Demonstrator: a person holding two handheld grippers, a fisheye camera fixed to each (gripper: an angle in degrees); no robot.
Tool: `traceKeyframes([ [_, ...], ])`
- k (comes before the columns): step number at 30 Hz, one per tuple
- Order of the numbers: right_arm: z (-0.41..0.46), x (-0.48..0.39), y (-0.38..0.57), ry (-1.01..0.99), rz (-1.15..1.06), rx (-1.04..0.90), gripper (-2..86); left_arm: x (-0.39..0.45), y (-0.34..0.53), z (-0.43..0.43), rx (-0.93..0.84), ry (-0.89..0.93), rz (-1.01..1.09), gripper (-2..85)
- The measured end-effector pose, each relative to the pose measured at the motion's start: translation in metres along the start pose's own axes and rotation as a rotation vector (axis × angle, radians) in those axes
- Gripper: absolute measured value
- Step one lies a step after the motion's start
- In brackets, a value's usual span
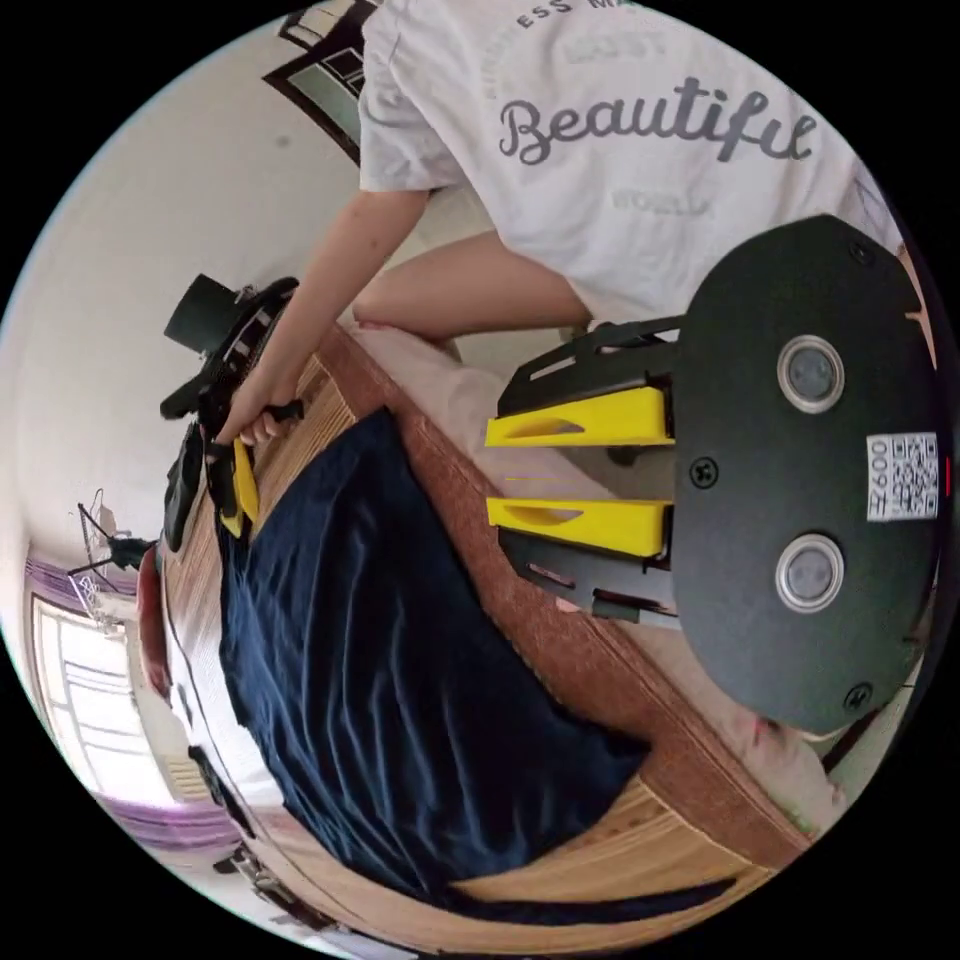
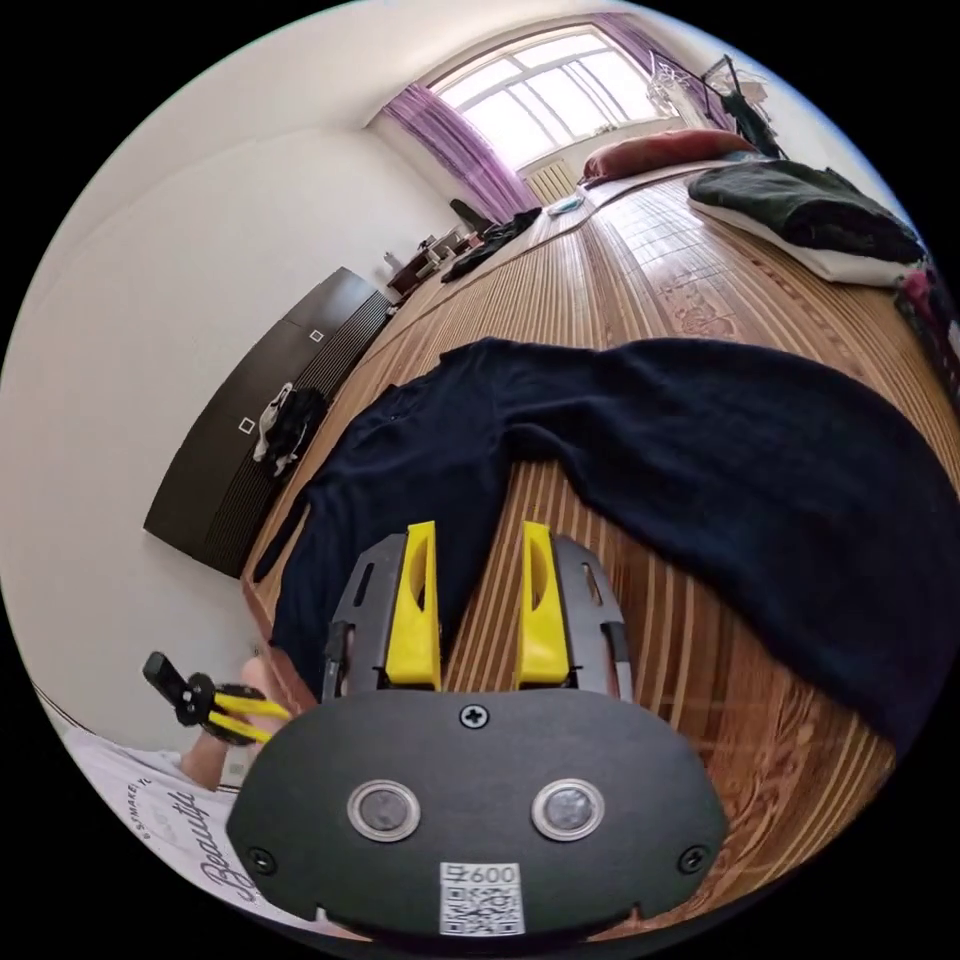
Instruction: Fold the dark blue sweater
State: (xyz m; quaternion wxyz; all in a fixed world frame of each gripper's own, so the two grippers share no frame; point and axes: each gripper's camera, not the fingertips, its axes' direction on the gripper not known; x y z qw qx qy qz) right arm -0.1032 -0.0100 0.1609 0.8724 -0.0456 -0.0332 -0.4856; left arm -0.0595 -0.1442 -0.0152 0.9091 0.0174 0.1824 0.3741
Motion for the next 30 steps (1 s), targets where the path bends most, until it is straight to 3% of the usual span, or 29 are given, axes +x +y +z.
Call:
traceKeyframes([
  [3,-0.021,-0.036,0.070,-0.008,0.021,-0.024,11.8,-0.027,0.040,-0.029,-0.012,-0.240,-0.054,8.1],
  [6,-0.034,-0.068,0.131,-0.044,0.056,-0.006,12.9,-0.044,0.064,-0.032,-0.023,-0.216,-0.032,8.7],
  [10,-0.033,-0.110,0.167,0.062,0.001,-0.037,11.5,-0.035,0.071,-0.004,-0.123,-0.273,0.052,8.7],
  [14,-0.032,-0.138,0.175,0.138,-0.030,-0.092,9.9,-0.029,0.088,-0.002,-0.083,-0.251,-0.018,5.5],
  [18,-0.037,-0.158,0.186,0.130,-0.061,-0.133,9.5,-0.015,0.119,0.002,-0.025,-0.355,-0.025,2.7],
  [24,-0.037,-0.185,0.207,0.162,-0.113,-0.180,2.0,-0.002,0.152,0.004,-0.022,-0.382,-0.022,2.0],
  [30,-0.056,-0.160,0.228,-0.102,0.099,-0.163,-0.7,-0.008,0.194,-0.009,-0.034,-0.384,-0.039,2.0],
])
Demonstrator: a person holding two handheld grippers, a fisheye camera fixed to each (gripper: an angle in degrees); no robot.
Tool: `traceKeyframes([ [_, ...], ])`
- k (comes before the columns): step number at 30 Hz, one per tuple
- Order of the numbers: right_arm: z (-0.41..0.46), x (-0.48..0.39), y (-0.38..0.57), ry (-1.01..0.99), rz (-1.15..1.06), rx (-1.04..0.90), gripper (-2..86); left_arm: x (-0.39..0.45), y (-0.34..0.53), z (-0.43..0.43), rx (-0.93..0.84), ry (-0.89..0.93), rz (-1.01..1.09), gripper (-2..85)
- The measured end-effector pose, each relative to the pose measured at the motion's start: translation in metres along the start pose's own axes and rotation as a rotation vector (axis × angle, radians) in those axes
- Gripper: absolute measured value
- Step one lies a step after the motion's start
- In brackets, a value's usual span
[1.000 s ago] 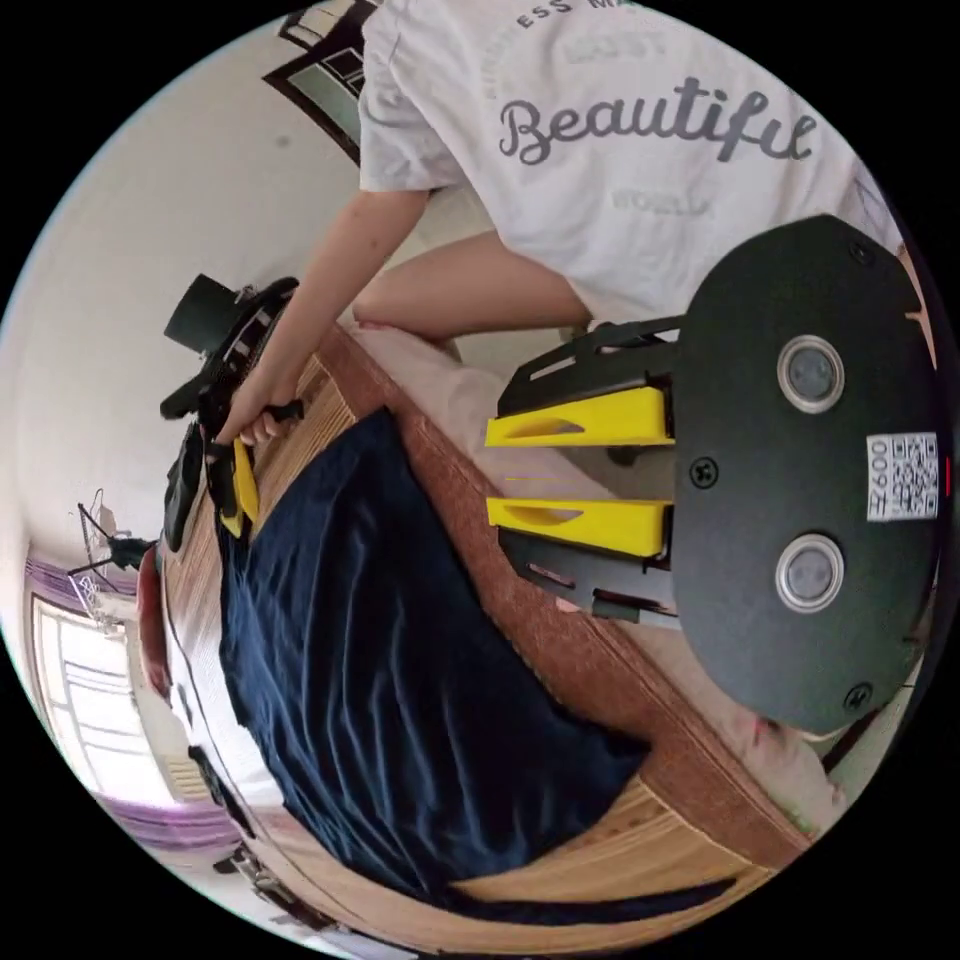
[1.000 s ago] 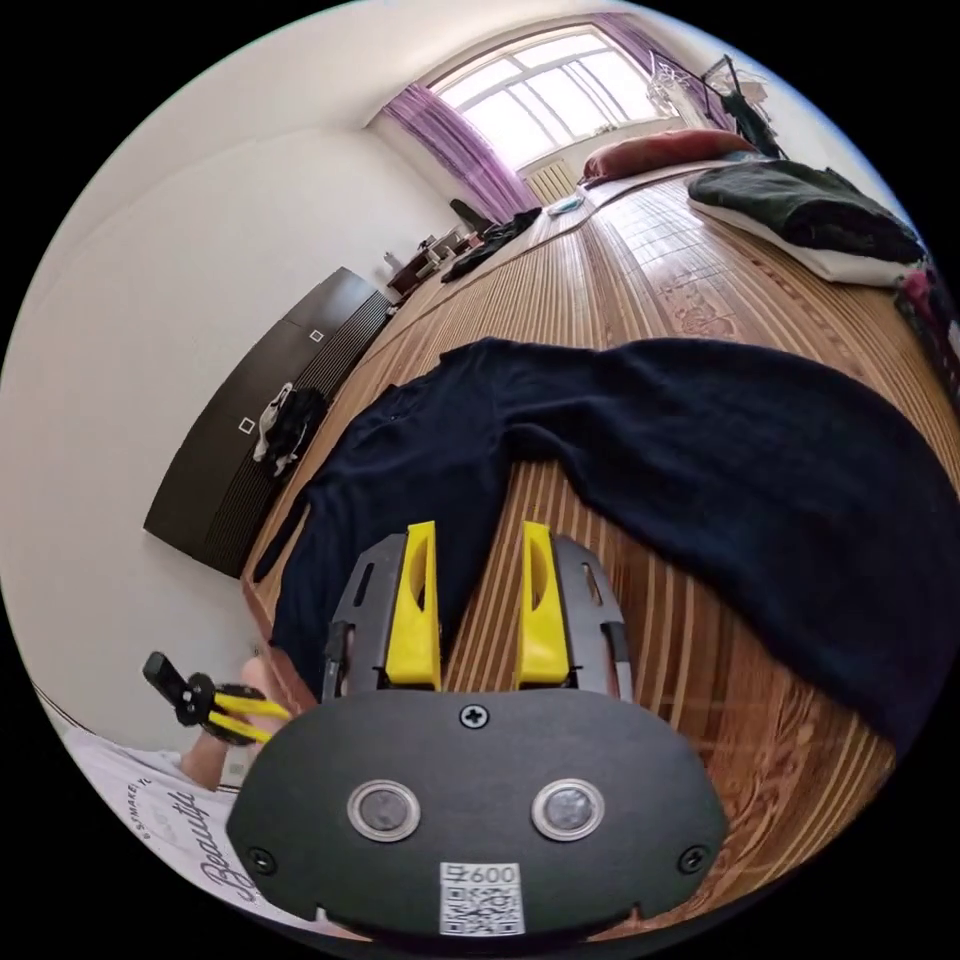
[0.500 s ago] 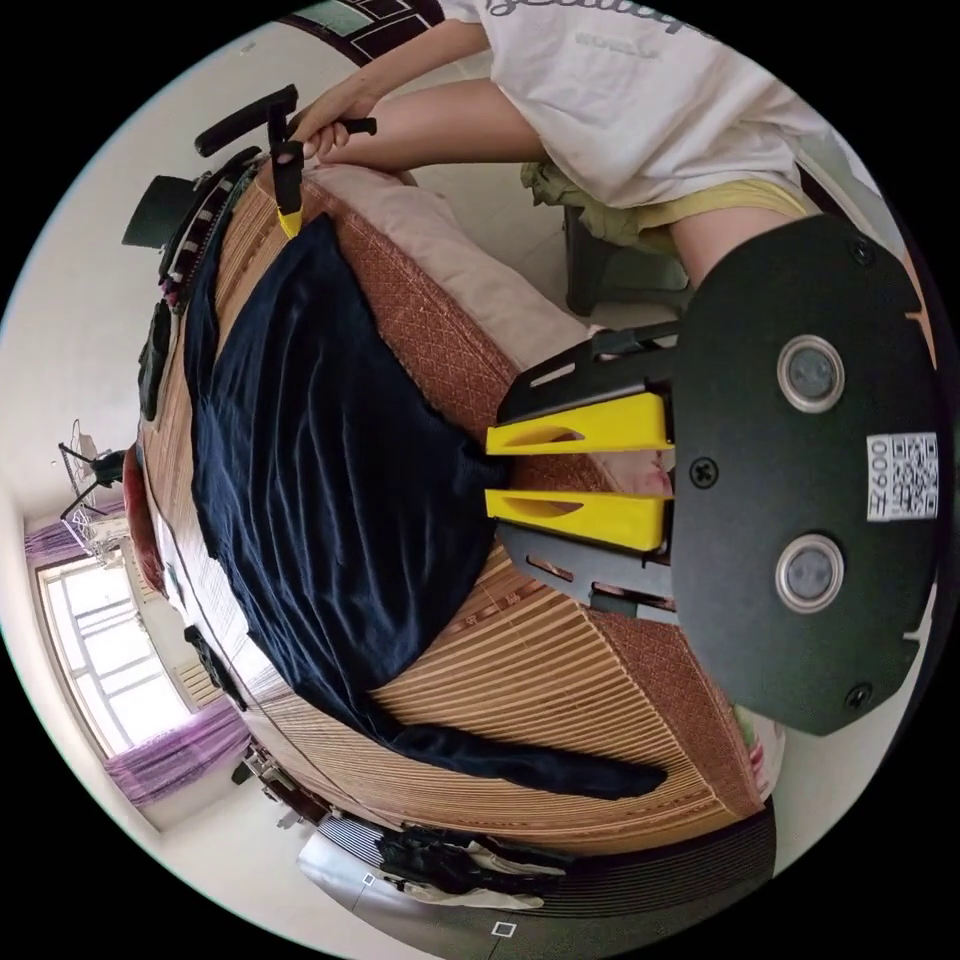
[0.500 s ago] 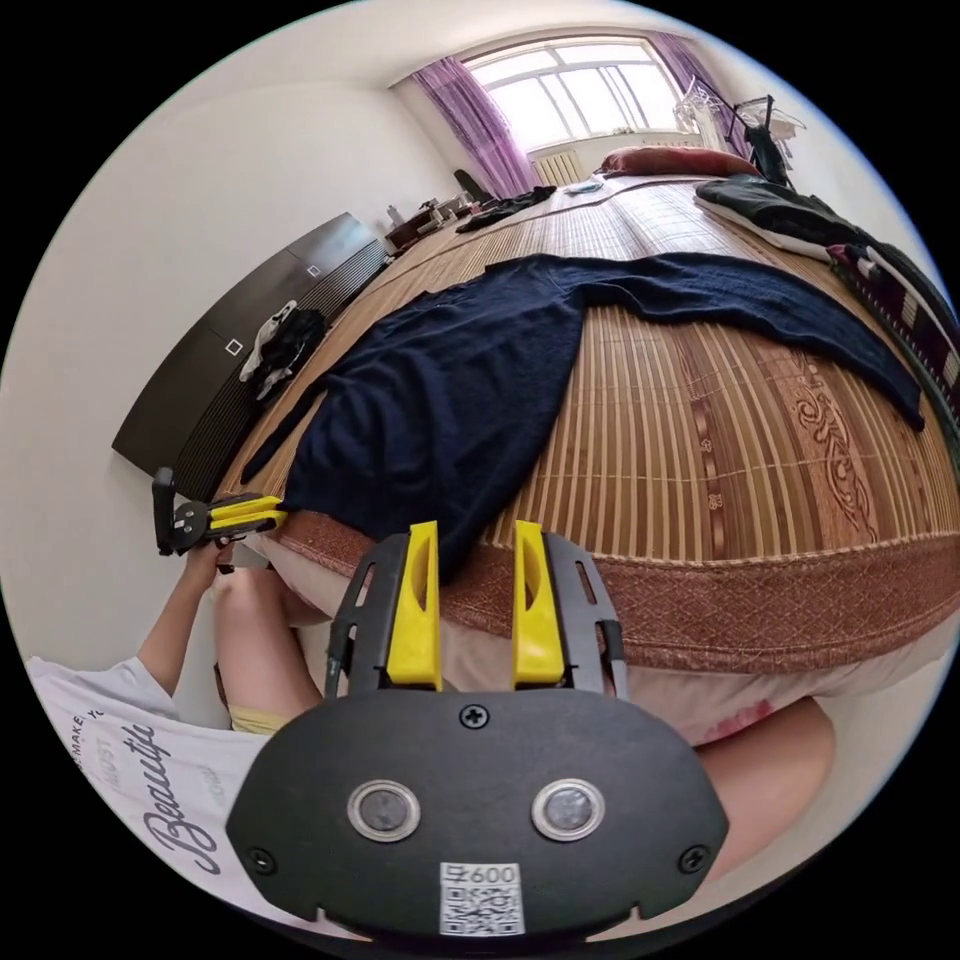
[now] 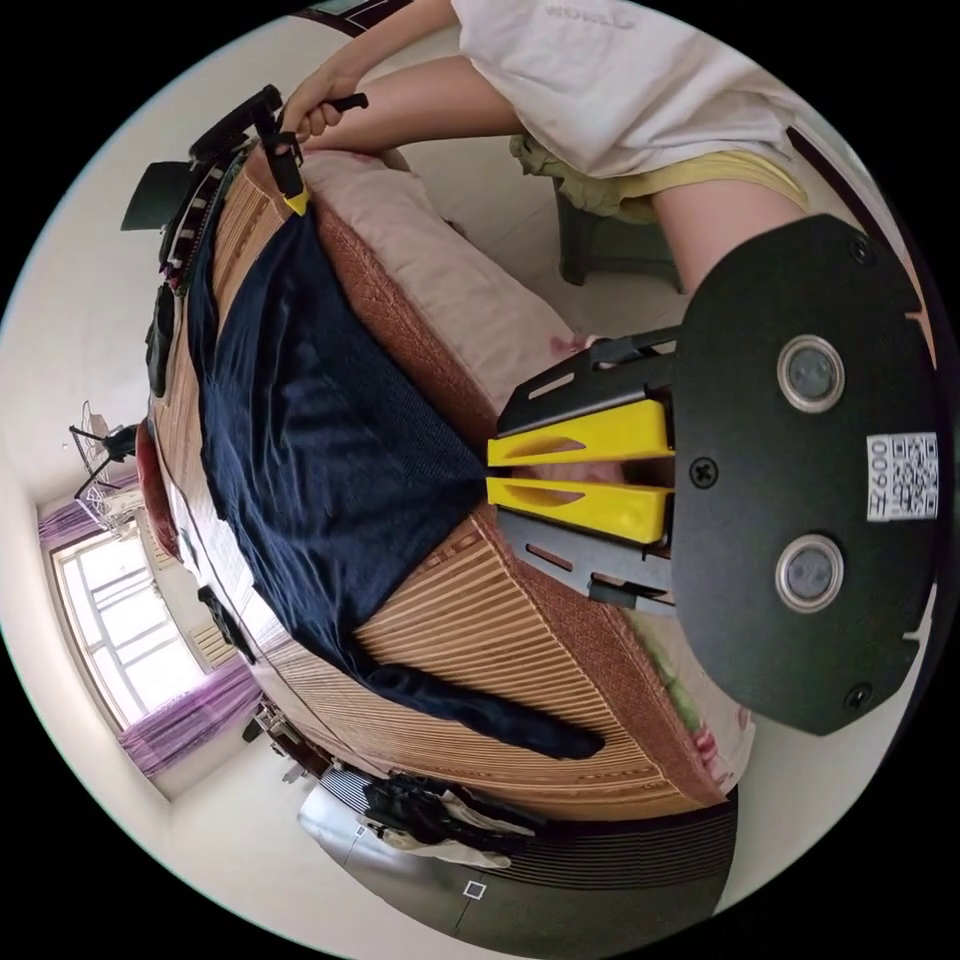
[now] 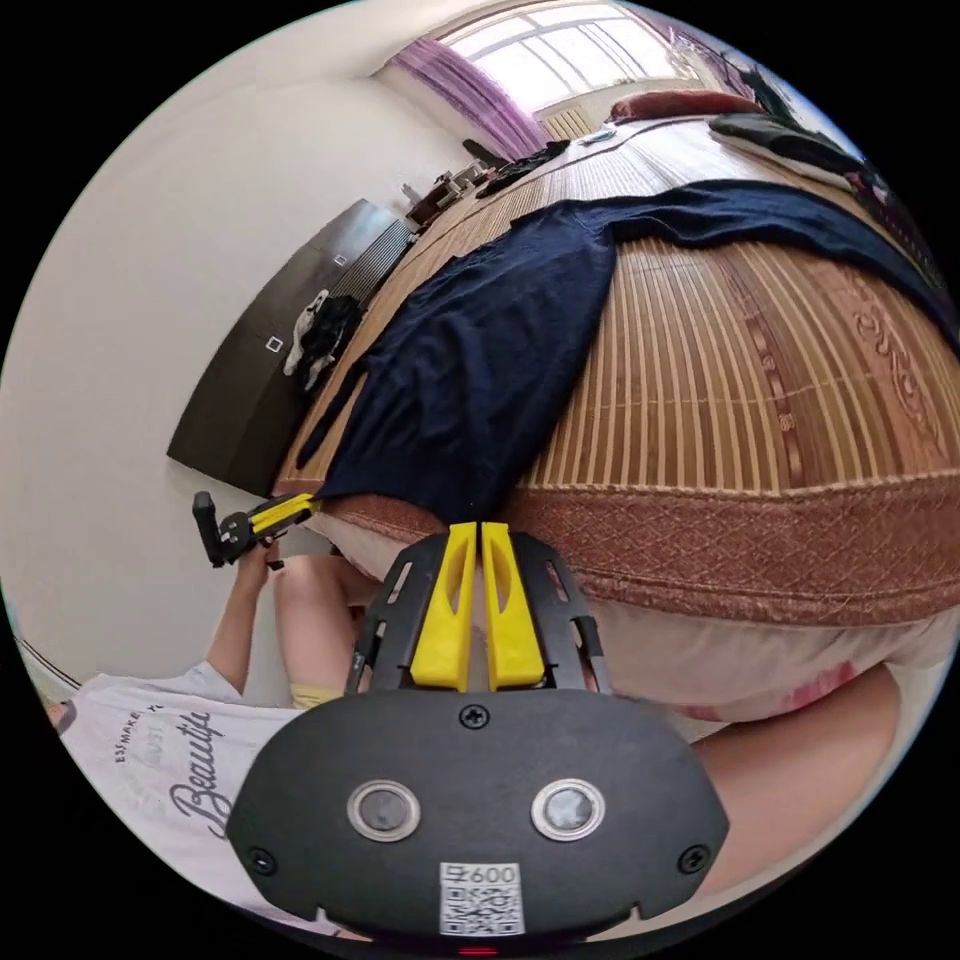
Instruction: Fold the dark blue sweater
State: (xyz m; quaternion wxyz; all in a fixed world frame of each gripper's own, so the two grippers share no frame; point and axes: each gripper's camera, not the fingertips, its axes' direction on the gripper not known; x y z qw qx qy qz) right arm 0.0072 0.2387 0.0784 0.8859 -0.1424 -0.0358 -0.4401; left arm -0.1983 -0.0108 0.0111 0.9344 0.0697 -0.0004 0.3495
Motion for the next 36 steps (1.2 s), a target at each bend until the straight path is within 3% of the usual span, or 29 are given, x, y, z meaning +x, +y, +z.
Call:
traceKeyframes([
  [4,-0.011,0.001,0.012,-0.064,0.063,-0.002,-0.8,-0.010,0.021,0.000,0.021,-0.006,-0.005,2.1],
  [7,-0.010,-0.012,0.017,-0.049,0.057,-0.033,-0.8,-0.013,0.035,0.019,-0.013,0.124,0.013,2.2],
  [12,-0.015,-0.044,0.024,-0.012,0.015,-0.032,-0.6,-0.011,0.052,0.037,-0.041,0.112,0.052,1.9],
  [17,-0.037,-0.117,0.031,0.304,-0.165,0.064,-0.1,-0.016,0.071,0.062,-0.217,0.114,0.126,1.3],
  [21,-0.022,-0.159,0.023,0.395,-0.325,0.046,-0.7,-0.041,0.094,0.047,-0.038,0.022,0.018,1.3],
  [24,0.022,-0.169,0.003,0.351,-0.320,-0.253,-0.8,-0.066,0.102,0.042,0.127,-0.058,-0.097,2.4],
  [28,0.019,-0.200,-0.005,0.436,-0.327,-0.273,-0.9,-0.100,0.111,0.062,0.122,-0.309,-0.177,5.5],
  [31,0.016,-0.227,-0.001,0.509,-0.377,-0.268,-0.9,-0.170,0.134,0.100,0.073,-0.546,-0.289,11.1],
  [34,0.024,-0.249,0.004,0.595,-0.421,-0.252,-0.9,-0.229,0.149,0.141,-0.059,-0.503,-0.337,11.4],
  [36,0.032,-0.259,0.005,0.620,-0.434,-0.253,-0.9,-0.274,0.164,0.173,-0.102,-0.288,-0.296,6.6],
])
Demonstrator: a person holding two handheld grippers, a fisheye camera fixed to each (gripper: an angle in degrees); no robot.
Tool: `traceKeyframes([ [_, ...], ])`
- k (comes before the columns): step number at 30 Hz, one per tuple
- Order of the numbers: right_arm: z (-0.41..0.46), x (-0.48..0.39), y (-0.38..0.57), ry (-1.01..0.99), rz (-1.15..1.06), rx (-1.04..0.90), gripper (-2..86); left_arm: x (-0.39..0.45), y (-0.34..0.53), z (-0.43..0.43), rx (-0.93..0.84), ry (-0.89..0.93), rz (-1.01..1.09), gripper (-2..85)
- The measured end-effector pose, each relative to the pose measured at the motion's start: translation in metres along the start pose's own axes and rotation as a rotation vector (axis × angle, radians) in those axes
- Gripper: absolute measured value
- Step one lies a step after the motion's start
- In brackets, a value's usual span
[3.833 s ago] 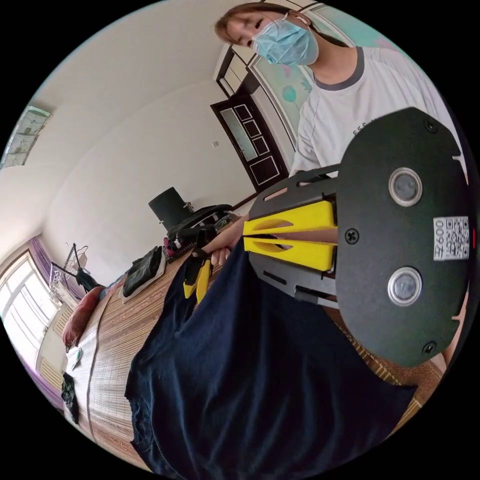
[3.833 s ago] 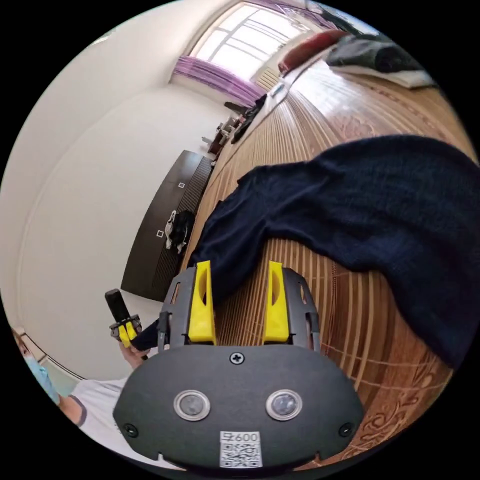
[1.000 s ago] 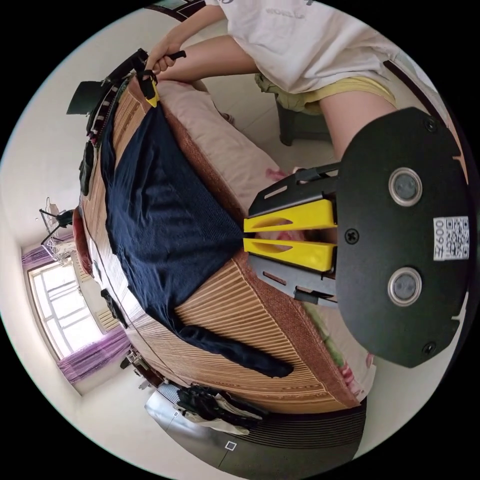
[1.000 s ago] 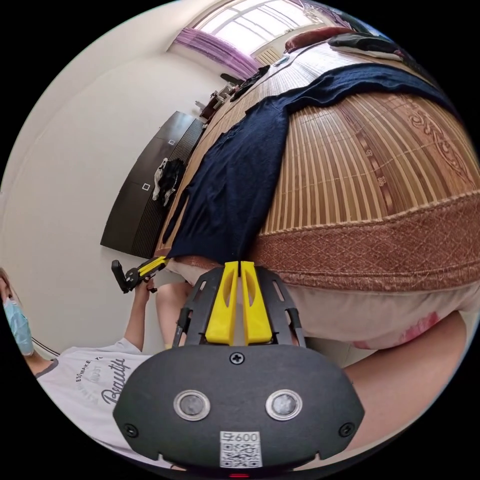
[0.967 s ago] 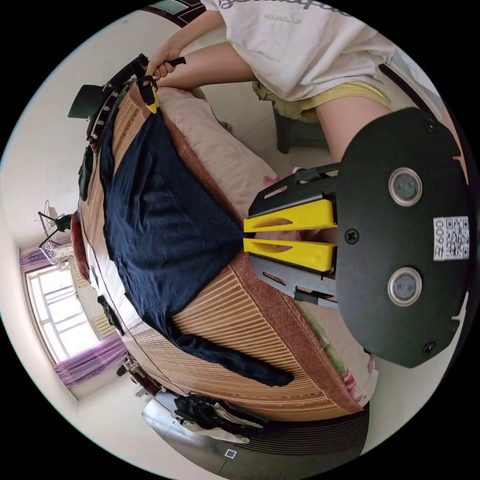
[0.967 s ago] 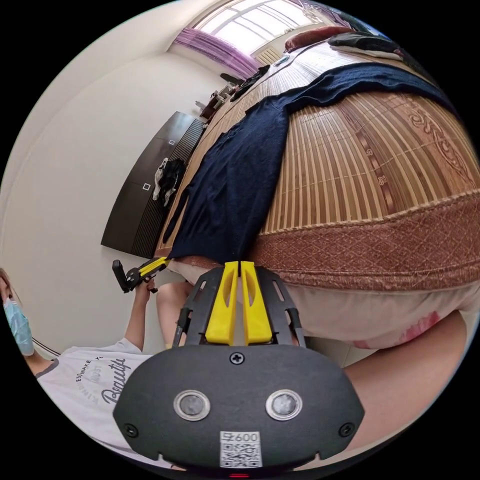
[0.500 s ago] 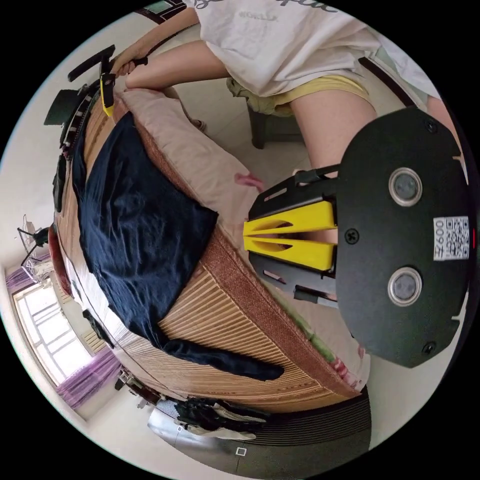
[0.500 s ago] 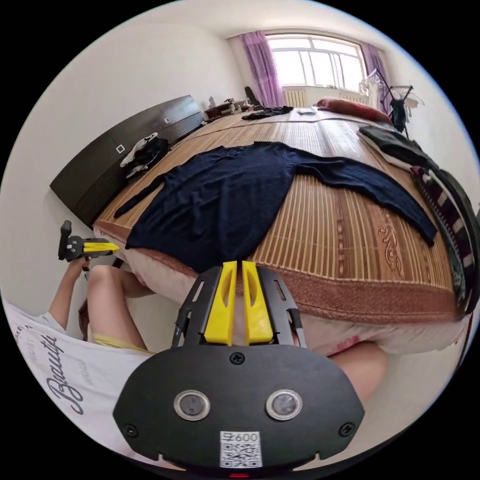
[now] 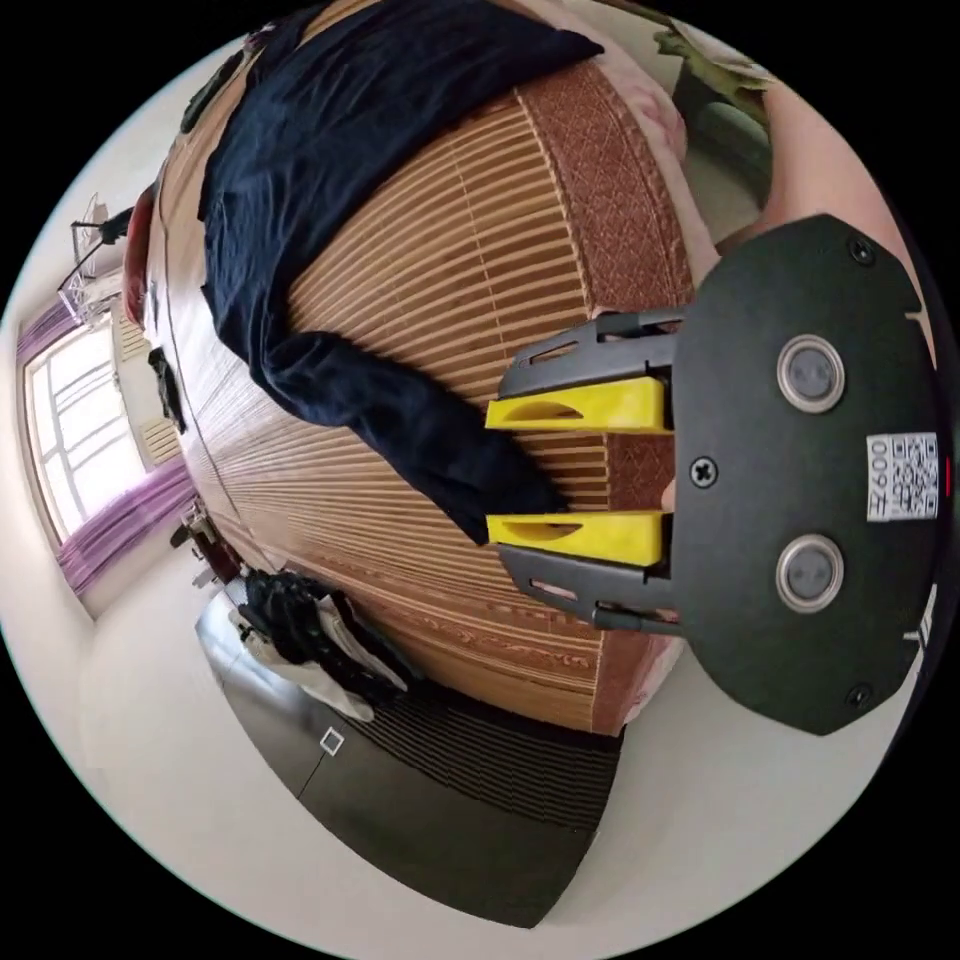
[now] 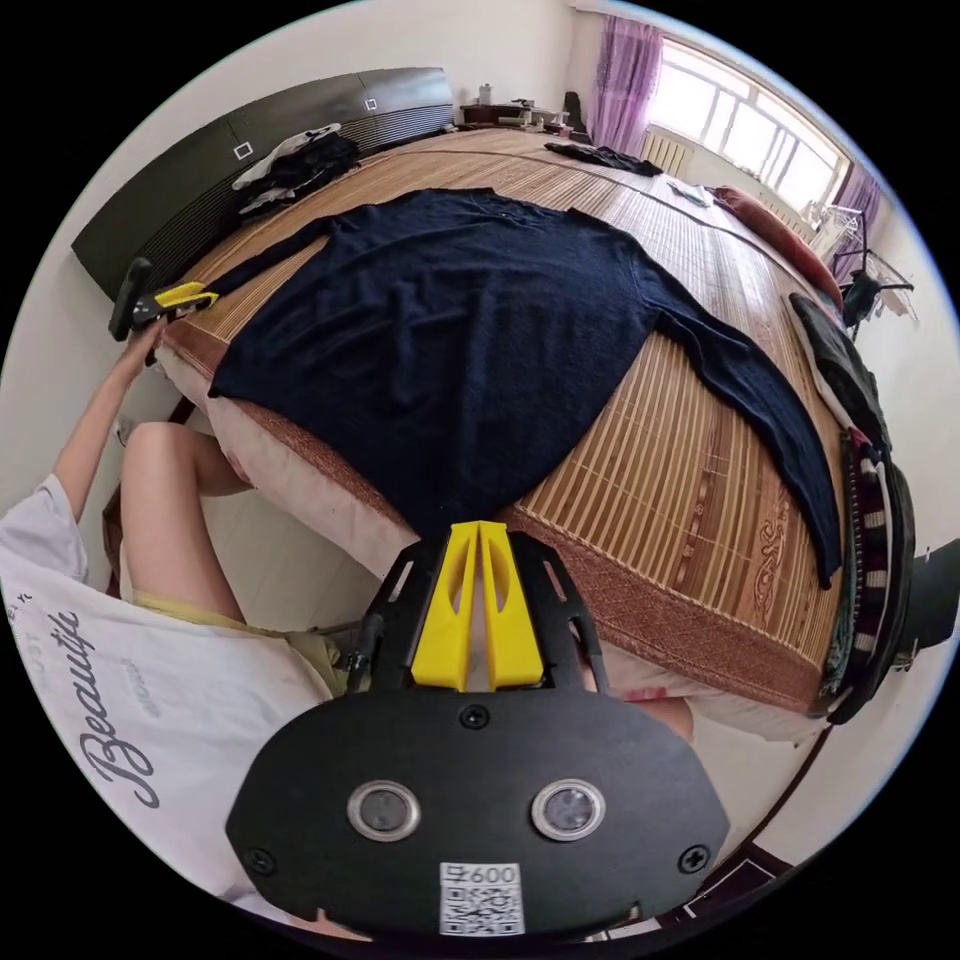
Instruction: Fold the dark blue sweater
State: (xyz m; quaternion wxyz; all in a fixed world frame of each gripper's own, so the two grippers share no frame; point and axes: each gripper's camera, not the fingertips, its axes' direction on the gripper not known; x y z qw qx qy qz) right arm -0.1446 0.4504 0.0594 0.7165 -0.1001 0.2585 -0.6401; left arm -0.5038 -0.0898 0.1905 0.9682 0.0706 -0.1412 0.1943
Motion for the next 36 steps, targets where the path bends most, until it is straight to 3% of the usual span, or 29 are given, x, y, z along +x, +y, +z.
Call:
traceKeyframes([
  [4,0.002,-0.023,-0.013,0.006,-0.029,-0.018,-0.9,-0.051,0.005,0.015,0.056,0.056,-0.126,3.7],
  [8,-0.003,-0.018,-0.021,0.001,0.053,-0.008,-0.9,-0.110,0.042,-0.012,0.368,-0.102,-0.374,3.8],
  [10,-0.005,-0.013,-0.021,-0.055,0.075,0.010,-0.9,-0.132,0.055,0.003,0.313,-0.217,-0.426,5.4],
  [13,-0.003,-0.006,-0.021,-0.144,0.100,0.022,-0.9,-0.156,0.055,0.066,-0.039,-0.067,-0.318,13.1],
  [14,-0.001,-0.004,-0.020,-0.173,0.108,0.021,-0.9,-0.161,0.059,0.074,-0.065,-0.055,-0.331,13.9],
  [17,0.002,-0.003,-0.016,-0.221,0.129,0.032,-0.9,-0.188,0.091,0.082,0.022,-0.094,-0.492,13.8],
  [21,0.007,-0.003,-0.011,-0.246,0.135,0.034,-0.9,-0.231,0.115,0.096,0.172,0.060,-0.651,8.6],
  [26,0.013,0.002,-0.011,-0.276,0.160,0.040,-0.9,-0.259,0.077,0.132,0.174,0.248,-0.539,9.6],
  [31,0.019,0.004,-0.009,-0.262,0.144,0.049,-0.9,-0.260,0.029,0.184,-0.027,0.292,-0.284,4.5],
  [36,0.028,0.019,-0.006,-0.314,0.178,0.061,-0.9,-0.270,0.006,0.152,0.138,0.256,-0.236,1.5],
])
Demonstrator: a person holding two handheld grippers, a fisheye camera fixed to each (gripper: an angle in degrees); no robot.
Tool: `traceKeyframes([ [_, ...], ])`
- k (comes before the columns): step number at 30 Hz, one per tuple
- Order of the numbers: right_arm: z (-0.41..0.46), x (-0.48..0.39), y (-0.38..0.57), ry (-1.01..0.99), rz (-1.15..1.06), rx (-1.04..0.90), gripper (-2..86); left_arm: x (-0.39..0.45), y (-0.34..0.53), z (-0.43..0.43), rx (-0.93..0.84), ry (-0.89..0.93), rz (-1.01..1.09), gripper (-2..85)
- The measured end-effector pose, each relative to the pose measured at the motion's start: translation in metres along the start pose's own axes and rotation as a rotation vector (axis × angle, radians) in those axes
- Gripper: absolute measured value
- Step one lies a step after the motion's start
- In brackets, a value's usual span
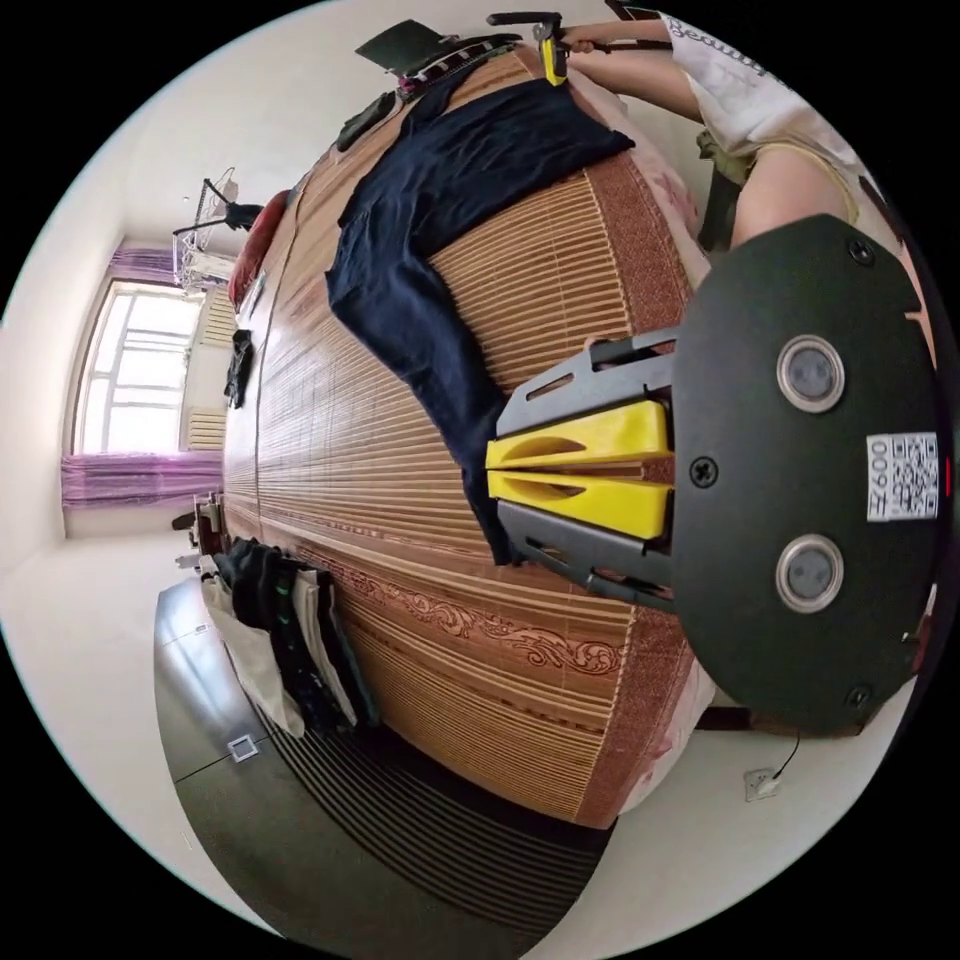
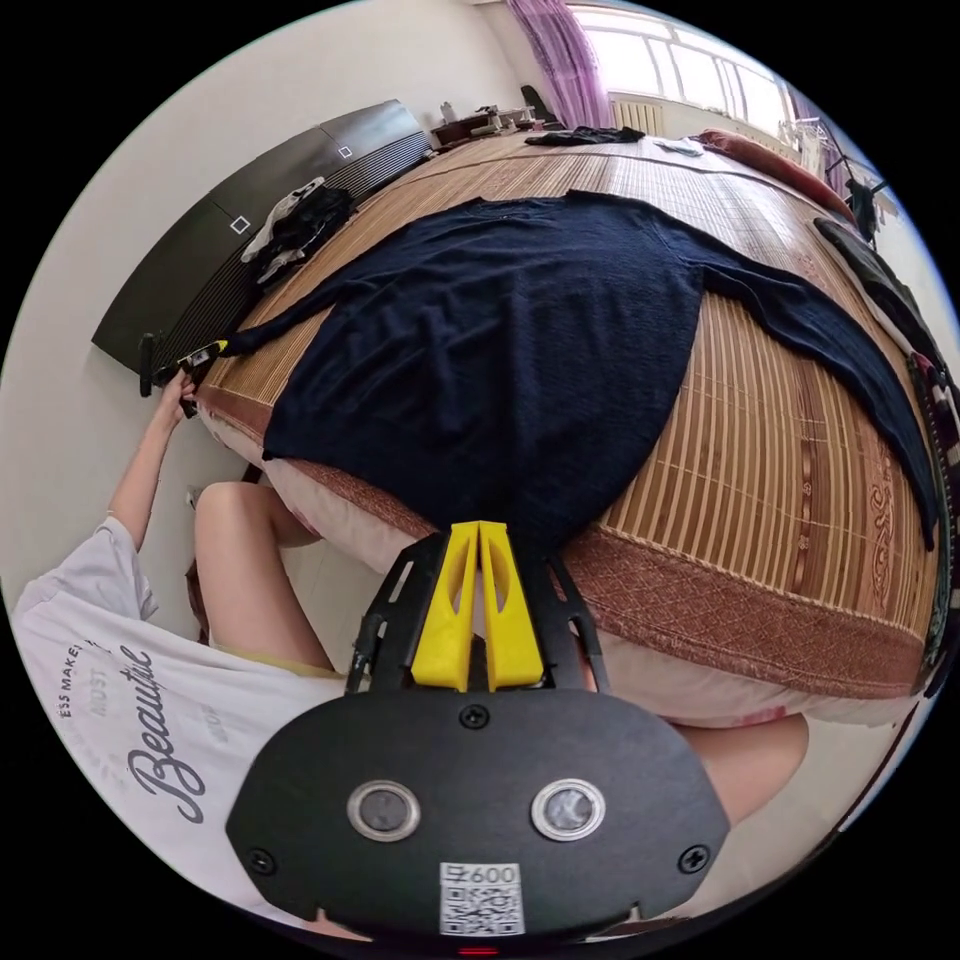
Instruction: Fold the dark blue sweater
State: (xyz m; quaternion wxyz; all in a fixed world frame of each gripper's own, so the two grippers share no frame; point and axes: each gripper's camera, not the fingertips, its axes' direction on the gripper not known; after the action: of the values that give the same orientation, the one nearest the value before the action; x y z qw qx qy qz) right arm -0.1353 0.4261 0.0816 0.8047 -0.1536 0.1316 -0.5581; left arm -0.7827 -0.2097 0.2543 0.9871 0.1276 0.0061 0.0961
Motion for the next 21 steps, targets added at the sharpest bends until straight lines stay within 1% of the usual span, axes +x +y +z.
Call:
traceKeyframes([
  [2,0.004,0.010,-0.001,-0.042,0.018,0.000,-0.9,-0.002,-0.023,-0.016,-0.002,0.044,0.014,1.3],
  [4,0.008,0.018,-0.001,-0.071,0.036,0.004,-0.9,-0.015,-0.060,-0.033,-0.029,0.019,-0.021,1.0],
  [5,0.010,0.022,-0.002,-0.089,0.048,0.009,-0.9,-0.019,-0.069,-0.036,-0.018,0.012,-0.041,1.0],
  [6,0.011,0.024,-0.002,-0.099,0.055,0.010,-0.9,-0.032,-0.086,-0.034,0.003,0.001,-0.118,0.9],
  [8,0.018,0.027,-0.002,-0.142,0.052,-0.003,-0.9,-0.044,-0.114,-0.008,-0.105,-0.007,-0.131,0.8],
  [9,0.020,0.027,-0.002,-0.141,0.049,-0.006,-0.9,-0.051,-0.129,0.023,-0.252,-0.024,-0.114,0.8],
  [10,0.022,0.027,-0.001,-0.127,0.046,-0.006,-0.9,-0.054,-0.134,0.039,-0.324,-0.028,-0.104,0.8],
  [12,0.024,0.030,0.001,-0.119,0.041,0.005,-0.9,-0.059,-0.135,0.097,-0.529,-0.055,-0.043,0.9],
  [13,0.026,0.034,0.002,-0.127,0.047,0.010,-0.9,-0.062,-0.131,0.117,-0.575,-0.095,-0.043,1.0],
  [16,0.033,0.051,0.004,-0.182,0.078,0.015,-0.9,-0.068,-0.123,0.138,-0.588,-0.139,-0.055,1.3],
  [19,0.039,0.067,0.004,-0.239,0.109,0.028,-0.9,-0.080,-0.119,0.135,-0.453,-0.215,-0.145,2.8],
  [20,0.041,0.072,0.004,-0.250,0.117,0.032,-0.9,-0.082,-0.118,0.131,-0.432,-0.245,-0.172,3.7],
  [21,0.042,0.073,0.004,-0.253,0.118,0.034,-0.9,-0.087,-0.116,0.121,-0.370,-0.311,-0.230,5.4],
])
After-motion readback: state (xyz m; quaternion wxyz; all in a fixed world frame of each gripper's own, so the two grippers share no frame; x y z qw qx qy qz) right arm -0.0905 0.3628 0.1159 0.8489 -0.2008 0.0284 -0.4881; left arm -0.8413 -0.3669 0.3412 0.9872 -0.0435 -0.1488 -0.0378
